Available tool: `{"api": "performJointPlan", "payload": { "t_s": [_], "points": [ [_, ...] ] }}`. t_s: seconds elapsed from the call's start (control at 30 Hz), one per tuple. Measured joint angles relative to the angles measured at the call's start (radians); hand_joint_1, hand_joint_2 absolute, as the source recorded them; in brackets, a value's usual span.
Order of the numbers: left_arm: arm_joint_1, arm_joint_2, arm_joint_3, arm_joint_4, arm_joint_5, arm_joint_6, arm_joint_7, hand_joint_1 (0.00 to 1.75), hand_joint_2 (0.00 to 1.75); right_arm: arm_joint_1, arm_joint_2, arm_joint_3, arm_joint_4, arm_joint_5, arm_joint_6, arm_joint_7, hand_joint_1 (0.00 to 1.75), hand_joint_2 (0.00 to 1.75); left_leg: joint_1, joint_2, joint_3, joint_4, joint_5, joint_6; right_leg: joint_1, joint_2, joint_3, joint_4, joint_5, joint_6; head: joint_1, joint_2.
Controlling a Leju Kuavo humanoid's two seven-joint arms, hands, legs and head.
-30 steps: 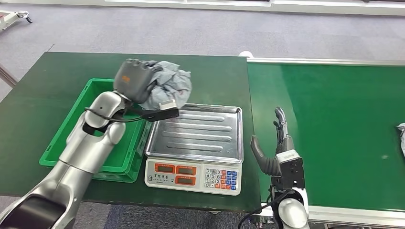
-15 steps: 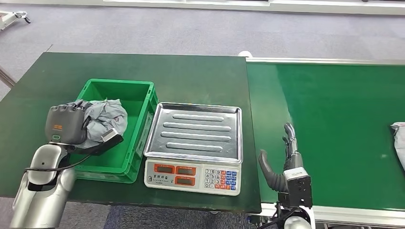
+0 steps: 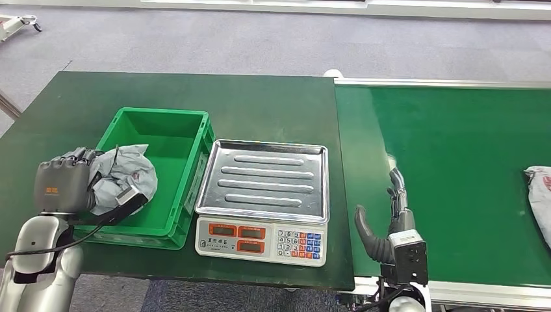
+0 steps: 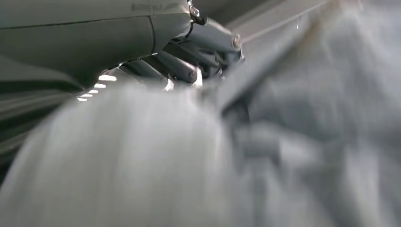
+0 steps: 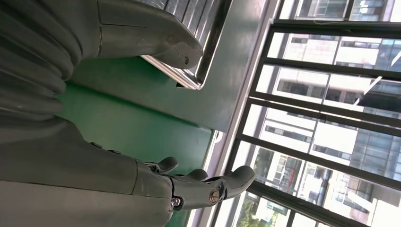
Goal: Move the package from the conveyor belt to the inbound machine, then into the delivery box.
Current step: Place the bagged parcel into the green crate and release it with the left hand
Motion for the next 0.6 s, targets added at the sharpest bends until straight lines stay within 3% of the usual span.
{"api": "performJointPlan", "payload": {
  "t_s": [0.07,0.2,0.6],
  "points": [
    [0.021,-0.014,0.009,-0.016,0.041,-0.01,-0.036,0.0,1.75,-0.004,0.001,0.0,0.0,0.003,0.004,0.003,0.0,1.75,0.0,0.0,0.0,0.0,0.0,0.0,0.0,0.0,0.0,0.0,0.0,0.0,0.0,0.0],
    [0.044,-0.041,0.009,-0.049,0.127,-0.03,-0.086,0.0,1.75,-0.02,0.007,0.0,0.003,0.016,0.005,0.015,0.0,0.0,0.0,-0.001,0.0,0.0,0.0,0.0,0.0,0.0,0.0,0.0,0.0,0.0,0.0,0.0],
    [0.004,-0.102,-0.028,-0.051,0.333,-0.056,-0.107,0.0,1.75,-0.096,0.008,0.01,0.05,0.038,-0.007,0.044,0.0,0.0,0.0,-0.001,0.001,0.0,0.001,0.0,0.0,0.0,0.001,0.0,0.001,-0.001,0.0,0.0]
  ]
}}
